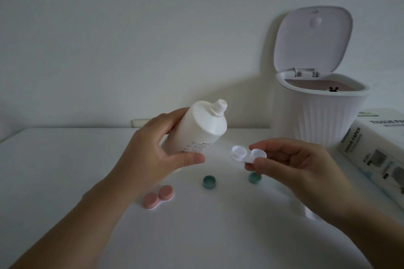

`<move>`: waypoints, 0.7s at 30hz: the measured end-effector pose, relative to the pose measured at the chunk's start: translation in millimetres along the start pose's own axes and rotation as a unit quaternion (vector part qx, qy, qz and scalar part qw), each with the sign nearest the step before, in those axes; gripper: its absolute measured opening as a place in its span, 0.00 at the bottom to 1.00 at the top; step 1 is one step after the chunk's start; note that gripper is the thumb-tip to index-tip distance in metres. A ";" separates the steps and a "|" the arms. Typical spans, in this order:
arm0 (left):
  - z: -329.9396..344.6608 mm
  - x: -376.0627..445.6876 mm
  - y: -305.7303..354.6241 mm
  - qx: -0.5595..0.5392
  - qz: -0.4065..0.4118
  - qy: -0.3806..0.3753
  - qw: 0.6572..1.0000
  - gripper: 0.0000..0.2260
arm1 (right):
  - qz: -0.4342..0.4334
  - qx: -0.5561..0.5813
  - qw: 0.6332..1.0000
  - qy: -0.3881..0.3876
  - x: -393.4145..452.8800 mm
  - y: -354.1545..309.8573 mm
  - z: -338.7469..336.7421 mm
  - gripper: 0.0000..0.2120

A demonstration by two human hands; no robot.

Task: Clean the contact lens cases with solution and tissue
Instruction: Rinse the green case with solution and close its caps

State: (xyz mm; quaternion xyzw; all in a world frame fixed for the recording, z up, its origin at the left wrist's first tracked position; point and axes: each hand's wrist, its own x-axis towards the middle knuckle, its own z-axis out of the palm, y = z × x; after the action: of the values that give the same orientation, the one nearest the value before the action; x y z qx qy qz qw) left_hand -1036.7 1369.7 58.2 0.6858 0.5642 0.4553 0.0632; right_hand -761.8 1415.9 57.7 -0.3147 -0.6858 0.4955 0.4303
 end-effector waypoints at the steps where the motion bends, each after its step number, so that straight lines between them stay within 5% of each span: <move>1: 0.4 -0.1 0.2 0.016 0.009 -0.002 1.000 0.33 | -0.003 -0.002 1.000 0.005 -0.5 -0.7 0.3 0.19; 21: 0.4 2.4 -8.8 0.178 0.112 0.040 0.977 0.33 | -0.015 -0.043 0.999 0.005 -3.7 0.7 2.2 0.18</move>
State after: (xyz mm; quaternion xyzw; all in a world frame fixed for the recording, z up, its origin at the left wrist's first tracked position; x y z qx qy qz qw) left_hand -1042.9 1375.0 53.9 0.7264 0.5578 0.3786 -0.1341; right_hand -762.1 1412.0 55.7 -0.3250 -0.7093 0.4572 0.4269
